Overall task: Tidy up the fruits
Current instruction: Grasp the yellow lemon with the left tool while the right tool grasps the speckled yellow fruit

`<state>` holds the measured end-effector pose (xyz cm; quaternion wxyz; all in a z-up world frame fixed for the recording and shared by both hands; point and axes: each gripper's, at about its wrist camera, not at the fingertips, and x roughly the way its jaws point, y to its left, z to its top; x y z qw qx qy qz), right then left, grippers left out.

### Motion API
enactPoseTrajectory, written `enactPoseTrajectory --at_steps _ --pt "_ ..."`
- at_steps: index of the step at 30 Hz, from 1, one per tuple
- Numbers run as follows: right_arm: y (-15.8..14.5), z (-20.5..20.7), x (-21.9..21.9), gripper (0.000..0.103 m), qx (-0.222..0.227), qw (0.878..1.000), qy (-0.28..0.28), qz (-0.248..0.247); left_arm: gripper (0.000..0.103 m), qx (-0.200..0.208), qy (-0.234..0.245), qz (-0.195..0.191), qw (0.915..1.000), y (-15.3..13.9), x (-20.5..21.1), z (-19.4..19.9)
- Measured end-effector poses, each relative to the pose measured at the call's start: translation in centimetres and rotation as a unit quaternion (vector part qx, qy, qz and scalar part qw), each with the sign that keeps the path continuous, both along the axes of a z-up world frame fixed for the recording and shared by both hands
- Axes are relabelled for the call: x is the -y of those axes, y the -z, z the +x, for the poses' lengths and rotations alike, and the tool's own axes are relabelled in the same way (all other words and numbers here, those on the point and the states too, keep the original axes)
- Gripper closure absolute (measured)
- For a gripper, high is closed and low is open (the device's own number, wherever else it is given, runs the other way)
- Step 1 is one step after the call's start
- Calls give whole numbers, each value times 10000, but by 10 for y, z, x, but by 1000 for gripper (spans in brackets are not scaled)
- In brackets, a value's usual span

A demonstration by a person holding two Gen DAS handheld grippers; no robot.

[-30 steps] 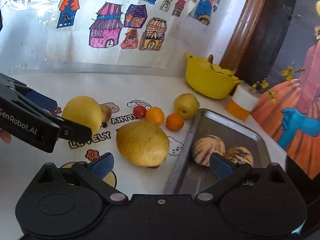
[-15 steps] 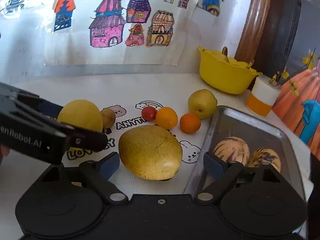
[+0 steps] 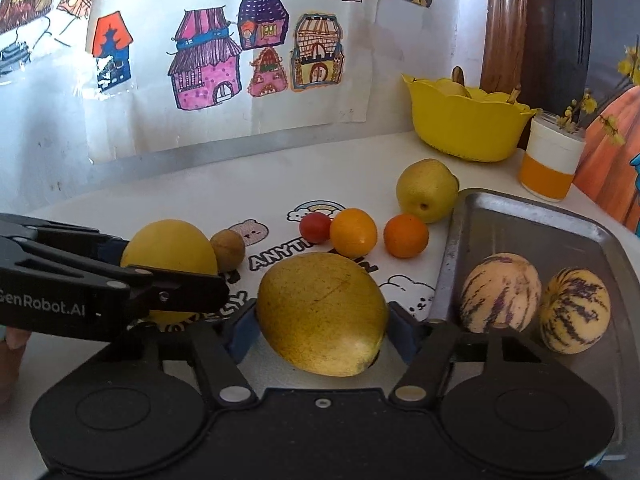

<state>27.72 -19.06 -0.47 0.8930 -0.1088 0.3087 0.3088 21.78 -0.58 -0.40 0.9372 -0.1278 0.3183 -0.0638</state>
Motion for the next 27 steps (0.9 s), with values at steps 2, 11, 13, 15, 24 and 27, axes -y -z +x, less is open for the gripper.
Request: enactPoseTrajectory --at_steps 2,11,13,15,24,27 --pt "0 -1 -1 38 12 10000 15 -8 40 -1 -2 -16 10000 0 0 0" --pt "0 -11 3 39 -19 9999 146 39 41 -72 -61 9 10000 -2 4 -7" --pt "-1 -18 7 39 -29 9998 191 93 41 -93 -42 15 9999 -3 6 -10" --pt "-1 -26 12 40 -100 9996 168 193 41 -114 -50 33 9999 -4 9 -14" --pt "-9 -62 42 40 -172 9966 478 643 41 -159 -53 -90 9998 -8 23 -31" --pt "-18 -80 55 40 -45 9938 619 923 41 -84 -102 -115 9998 -11 30 -34"
